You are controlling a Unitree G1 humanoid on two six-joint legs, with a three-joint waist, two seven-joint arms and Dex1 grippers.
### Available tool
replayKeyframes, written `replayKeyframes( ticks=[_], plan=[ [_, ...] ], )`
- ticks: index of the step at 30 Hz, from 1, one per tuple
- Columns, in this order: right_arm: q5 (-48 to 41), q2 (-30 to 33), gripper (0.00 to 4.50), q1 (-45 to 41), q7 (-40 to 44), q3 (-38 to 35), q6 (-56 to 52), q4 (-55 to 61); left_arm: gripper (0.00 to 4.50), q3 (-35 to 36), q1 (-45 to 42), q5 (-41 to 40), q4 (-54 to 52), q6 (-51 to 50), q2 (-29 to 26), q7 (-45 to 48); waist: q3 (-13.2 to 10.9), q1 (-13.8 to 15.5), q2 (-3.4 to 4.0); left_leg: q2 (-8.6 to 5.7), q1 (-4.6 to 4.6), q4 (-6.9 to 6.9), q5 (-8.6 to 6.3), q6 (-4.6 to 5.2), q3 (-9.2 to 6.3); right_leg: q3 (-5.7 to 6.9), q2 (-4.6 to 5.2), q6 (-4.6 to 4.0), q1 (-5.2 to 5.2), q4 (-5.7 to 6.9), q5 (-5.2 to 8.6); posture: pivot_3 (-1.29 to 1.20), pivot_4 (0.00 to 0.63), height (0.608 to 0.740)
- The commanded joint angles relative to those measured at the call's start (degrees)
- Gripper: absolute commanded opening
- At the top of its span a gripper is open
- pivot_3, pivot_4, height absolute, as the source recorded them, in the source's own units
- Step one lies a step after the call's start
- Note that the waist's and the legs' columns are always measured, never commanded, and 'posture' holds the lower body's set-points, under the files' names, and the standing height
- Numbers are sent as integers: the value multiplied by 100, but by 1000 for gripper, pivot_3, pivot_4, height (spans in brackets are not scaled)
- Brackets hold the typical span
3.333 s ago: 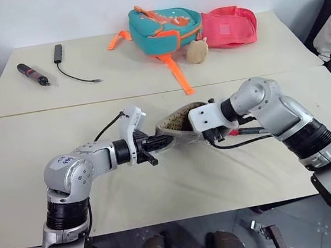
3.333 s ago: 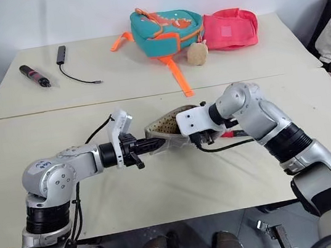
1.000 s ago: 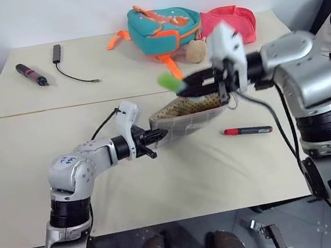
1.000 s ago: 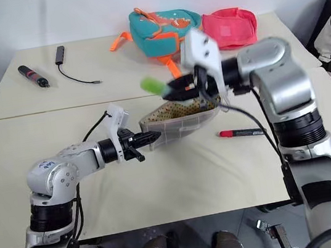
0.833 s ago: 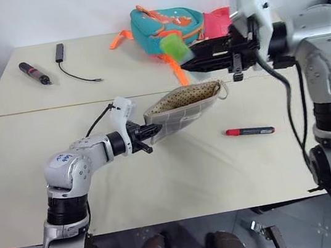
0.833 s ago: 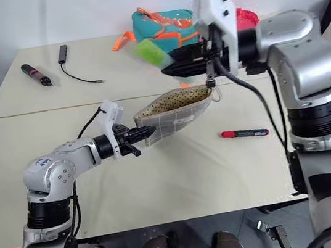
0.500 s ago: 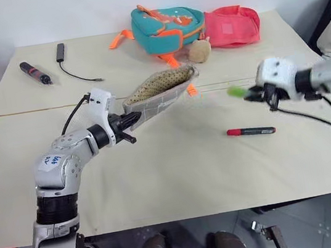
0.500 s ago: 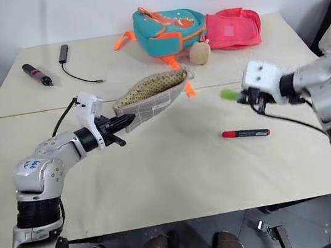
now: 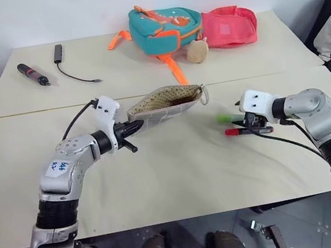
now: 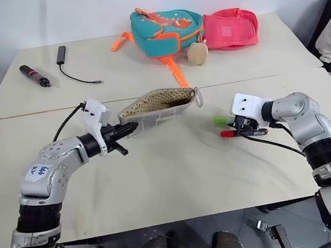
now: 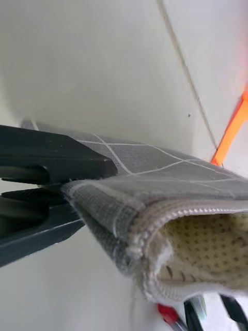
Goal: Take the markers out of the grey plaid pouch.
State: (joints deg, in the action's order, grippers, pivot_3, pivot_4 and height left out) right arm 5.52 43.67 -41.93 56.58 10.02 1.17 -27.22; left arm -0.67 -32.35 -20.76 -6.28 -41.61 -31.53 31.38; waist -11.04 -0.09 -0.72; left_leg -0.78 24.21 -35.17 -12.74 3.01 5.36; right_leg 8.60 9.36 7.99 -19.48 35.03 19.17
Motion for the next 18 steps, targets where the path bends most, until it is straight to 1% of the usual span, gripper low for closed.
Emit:
replayKeyframes(
  ticks=[1,3,6,8,10,11,15,17,18],
  plan=[
    [-1305,-442,3413,-146,39,-887,-813,1021,0,158,-5,693,-29,986,-361,-194,-2,-43,4,3,0,1,0,-1,1,-2,-3,0,-3,1,0,0,150,740],
    [-1754,-621,3413,-66,68,-1084,-1328,1510,0,87,49,1209,103,1522,-622,-347,-2,-38,4,10,-2,5,1,-4,0,-1,-12,-4,-3,1,-2,0,150,740],
    [-2337,-930,3413,174,-62,-1191,-2046,2328,0,90,207,1811,256,2163,-995,-514,-2,-6,4,12,-2,8,-1,-7,-2,3,-12,-5,-3,-1,-1,0,150,740],
    [-2670,-1228,3413,470,-218,-1165,-2353,2934,0,103,402,2335,354,2519,-1330,-743,-1,2,3,10,-1,10,-3,-6,-1,2,-9,-5,-6,-1,-1,0,150,740],
    [-3105,-1586,3413,861,-461,-1082,-2882,3564,0,318,778,2721,503,2791,-1625,-1026,-1,2,3,10,-1,12,-6,-9,-2,3,-5,-5,-9,2,-1,0,150,740],
    [-3093,-1656,3413,1050,-516,-982,-2930,3747,0,375,967,2895,579,2906,-1756,-1138,-1,1,3,9,-1,17,-7,-10,0,1,-3,-5,-15,4,-1,0,150,740],
    [-2964,-1692,3413,1430,-581,-756,-2931,3951,0,596,1473,3280,725,3025,-1867,-1525,-3,21,5,-4,5,19,-29,-30,2,-1,11,-5,-31,22,-1,0,150,740],
    [-2932,-1656,3413,1455,-555,-664,-2956,3923,0,707,1704,3232,727,2997,-1797,-1505,-3,8,5,-10,4,18,-31,-27,6,-10,18,-4,-36,29,-1,0,150,740],
    [-2925,-1635,3442,1437,-522,-647,-2932,3893,267,811,1758,3025,666,2865,-1655,-1426,-3,9,4,-9,2,18,-32,-28,7,-15,19,-4,-37,34,-1,0,150,740]
  ],
)
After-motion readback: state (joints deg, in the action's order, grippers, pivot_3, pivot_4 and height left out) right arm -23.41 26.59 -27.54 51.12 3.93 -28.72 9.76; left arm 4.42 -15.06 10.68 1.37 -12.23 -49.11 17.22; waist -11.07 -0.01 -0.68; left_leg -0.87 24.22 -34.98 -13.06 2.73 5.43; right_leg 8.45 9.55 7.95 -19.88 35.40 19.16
